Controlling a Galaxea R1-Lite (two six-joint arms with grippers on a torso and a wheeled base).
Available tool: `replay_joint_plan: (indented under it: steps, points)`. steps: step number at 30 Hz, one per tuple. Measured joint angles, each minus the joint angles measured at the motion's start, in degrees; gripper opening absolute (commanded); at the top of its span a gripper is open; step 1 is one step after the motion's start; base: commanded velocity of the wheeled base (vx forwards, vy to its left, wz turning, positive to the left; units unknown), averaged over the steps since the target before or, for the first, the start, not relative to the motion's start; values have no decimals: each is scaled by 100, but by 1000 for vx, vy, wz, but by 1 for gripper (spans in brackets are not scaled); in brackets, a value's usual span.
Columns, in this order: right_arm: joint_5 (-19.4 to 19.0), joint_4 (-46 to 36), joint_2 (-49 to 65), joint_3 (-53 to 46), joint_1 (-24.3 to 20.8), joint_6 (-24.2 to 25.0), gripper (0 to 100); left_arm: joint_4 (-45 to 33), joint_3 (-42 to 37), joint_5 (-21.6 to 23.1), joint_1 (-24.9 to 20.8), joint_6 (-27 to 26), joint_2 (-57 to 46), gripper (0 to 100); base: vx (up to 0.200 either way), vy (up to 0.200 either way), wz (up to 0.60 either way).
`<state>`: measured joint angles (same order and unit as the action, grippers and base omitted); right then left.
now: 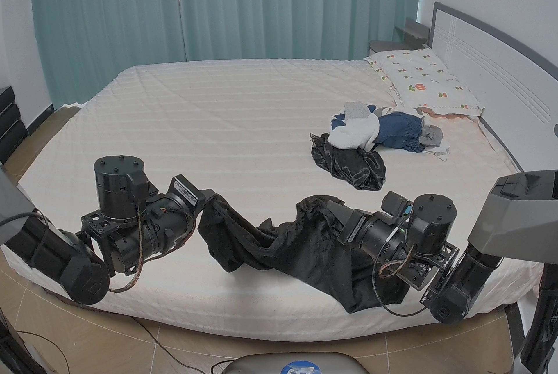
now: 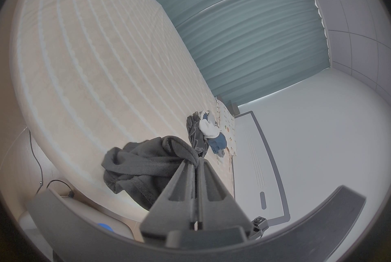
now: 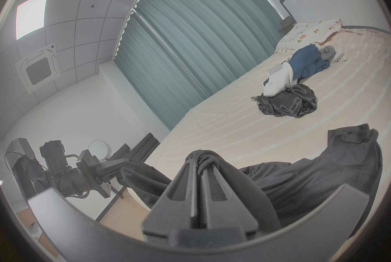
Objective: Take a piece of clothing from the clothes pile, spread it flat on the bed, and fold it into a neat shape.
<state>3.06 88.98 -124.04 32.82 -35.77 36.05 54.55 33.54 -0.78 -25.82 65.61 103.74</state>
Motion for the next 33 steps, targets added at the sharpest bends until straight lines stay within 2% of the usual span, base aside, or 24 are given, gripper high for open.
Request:
replay_joint_plan:
  steps: [29, 33]
  points:
    - [27, 0, 373, 83, -85, -171, 0, -4, -83, 0, 7, -11, -118, 0, 0, 200, 0]
    - [28, 2, 507, -115, -87, -255, 0, -1, -199, 2, -30, -112, -283, 0, 0, 0, 0]
